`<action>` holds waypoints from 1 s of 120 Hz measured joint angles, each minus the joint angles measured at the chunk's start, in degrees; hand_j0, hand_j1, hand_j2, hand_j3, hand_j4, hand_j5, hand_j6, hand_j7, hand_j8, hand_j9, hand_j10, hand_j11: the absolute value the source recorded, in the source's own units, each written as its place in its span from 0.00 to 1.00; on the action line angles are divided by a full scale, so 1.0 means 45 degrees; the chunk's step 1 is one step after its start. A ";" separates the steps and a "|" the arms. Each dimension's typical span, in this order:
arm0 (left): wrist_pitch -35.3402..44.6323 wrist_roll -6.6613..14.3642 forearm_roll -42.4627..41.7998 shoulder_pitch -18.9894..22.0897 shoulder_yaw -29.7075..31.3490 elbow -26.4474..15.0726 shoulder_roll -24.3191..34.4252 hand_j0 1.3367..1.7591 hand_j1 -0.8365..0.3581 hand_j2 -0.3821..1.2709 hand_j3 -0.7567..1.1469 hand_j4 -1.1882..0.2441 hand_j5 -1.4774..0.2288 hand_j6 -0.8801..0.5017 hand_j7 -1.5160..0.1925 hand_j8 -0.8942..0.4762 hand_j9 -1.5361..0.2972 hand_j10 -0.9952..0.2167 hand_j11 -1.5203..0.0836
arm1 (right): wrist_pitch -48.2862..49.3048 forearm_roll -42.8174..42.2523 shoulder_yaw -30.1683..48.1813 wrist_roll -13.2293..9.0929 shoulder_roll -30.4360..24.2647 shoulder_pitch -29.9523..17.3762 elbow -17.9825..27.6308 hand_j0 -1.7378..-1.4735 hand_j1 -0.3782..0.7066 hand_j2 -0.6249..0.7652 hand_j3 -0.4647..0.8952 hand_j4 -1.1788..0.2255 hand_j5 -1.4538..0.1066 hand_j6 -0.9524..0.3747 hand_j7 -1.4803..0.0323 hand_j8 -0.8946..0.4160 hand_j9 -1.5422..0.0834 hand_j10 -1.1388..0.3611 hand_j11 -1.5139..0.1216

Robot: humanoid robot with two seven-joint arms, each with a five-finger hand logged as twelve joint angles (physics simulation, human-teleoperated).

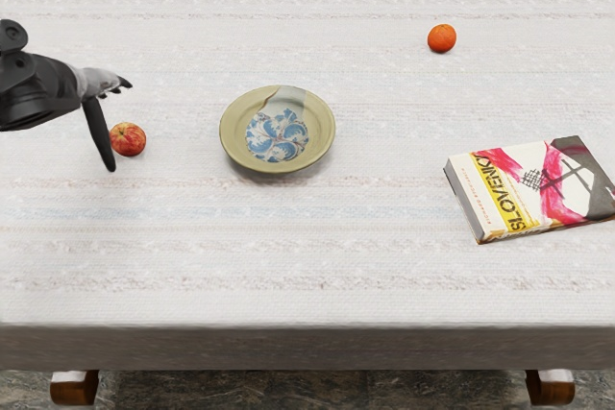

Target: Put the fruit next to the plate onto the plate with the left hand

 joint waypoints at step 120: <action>0.2490 0.0000 0.0025 0.1829 0.0047 0.3385 -0.2365 0.76 0.88 0.25 0.40 0.75 0.78 0.55 0.80 0.57 0.76 0.72 0.86 | 0.0000 0.0000 0.0000 0.0000 0.0000 -0.0003 0.0004 0.30 0.05 0.45 0.34 0.82 0.91 0.70 0.96 0.67 0.93 0.74 0.91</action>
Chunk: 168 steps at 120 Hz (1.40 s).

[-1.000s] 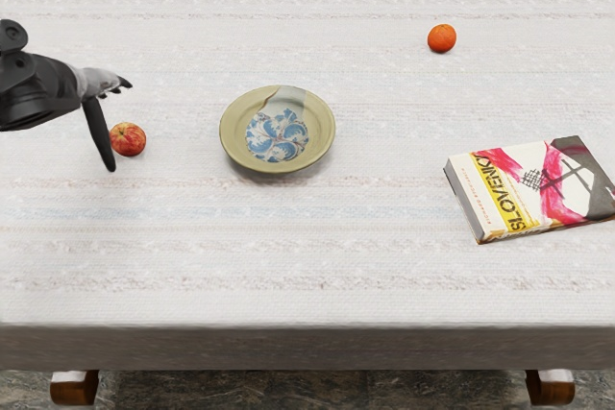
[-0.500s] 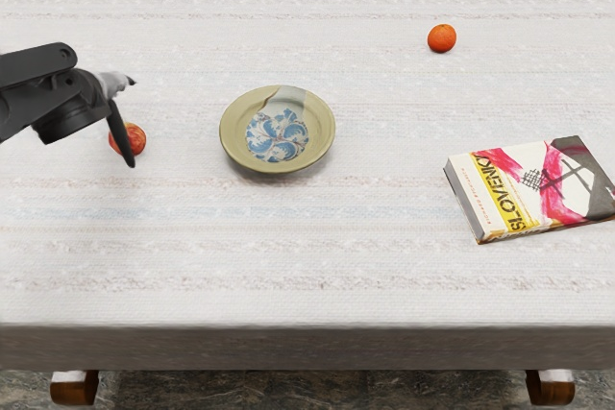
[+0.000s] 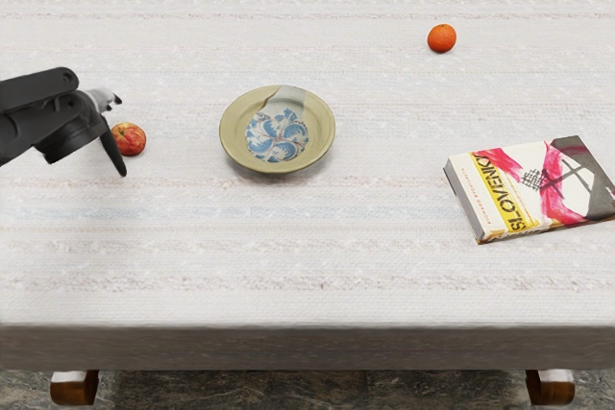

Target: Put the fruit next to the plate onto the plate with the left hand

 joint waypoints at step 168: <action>0.1295 0.0000 0.0007 0.0352 0.0243 0.0487 -0.0836 0.76 0.68 0.27 0.40 0.61 0.63 0.41 0.65 0.42 0.62 0.56 0.70 | -0.0001 0.0000 0.0000 0.0000 0.0000 0.0000 -0.0002 0.30 0.05 0.45 0.34 0.82 0.91 0.70 0.96 0.67 0.93 0.74 0.91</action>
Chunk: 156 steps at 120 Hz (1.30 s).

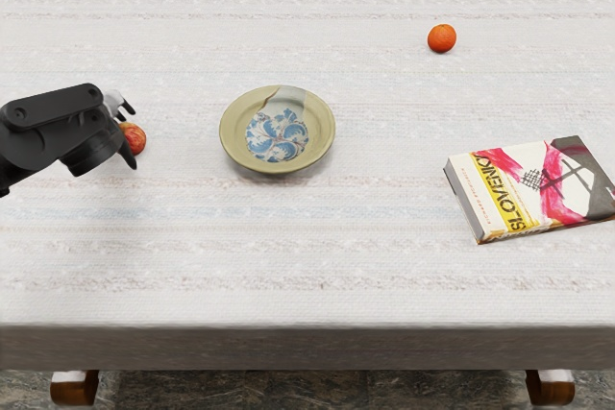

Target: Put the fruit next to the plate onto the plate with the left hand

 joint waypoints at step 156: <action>-0.5687 0.0002 -0.3098 -0.1716 -0.4115 -0.0001 0.1163 0.75 0.45 0.32 0.40 0.44 0.38 0.38 0.40 0.35 0.39 0.31 0.43 | 0.0002 0.0000 0.0000 0.0000 0.0000 0.0001 0.0001 0.30 0.05 0.45 0.34 0.82 0.91 0.70 0.96 0.67 0.93 0.74 0.91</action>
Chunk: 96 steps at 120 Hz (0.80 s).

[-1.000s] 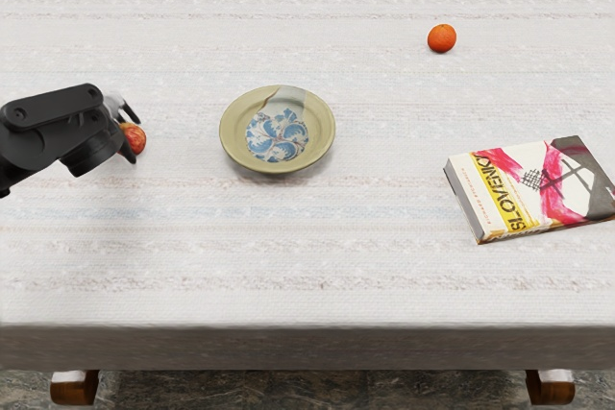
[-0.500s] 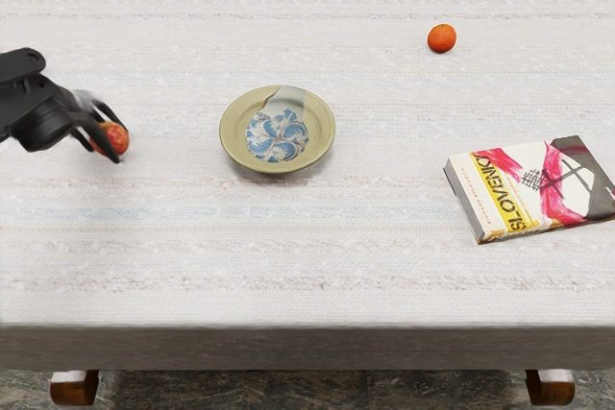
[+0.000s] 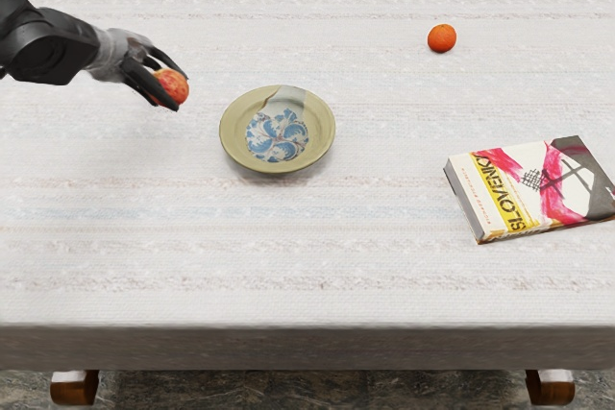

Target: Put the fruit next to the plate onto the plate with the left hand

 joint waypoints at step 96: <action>0.1438 -0.0002 0.0139 0.0143 0.0018 0.0839 -0.3195 0.76 0.73 0.29 0.40 0.64 0.64 0.49 0.66 0.49 0.63 0.58 0.71 | 0.0001 0.0000 0.0000 0.0000 0.0000 0.0000 0.0000 0.30 0.05 0.45 0.34 0.82 0.91 0.70 0.96 0.67 0.93 0.74 0.91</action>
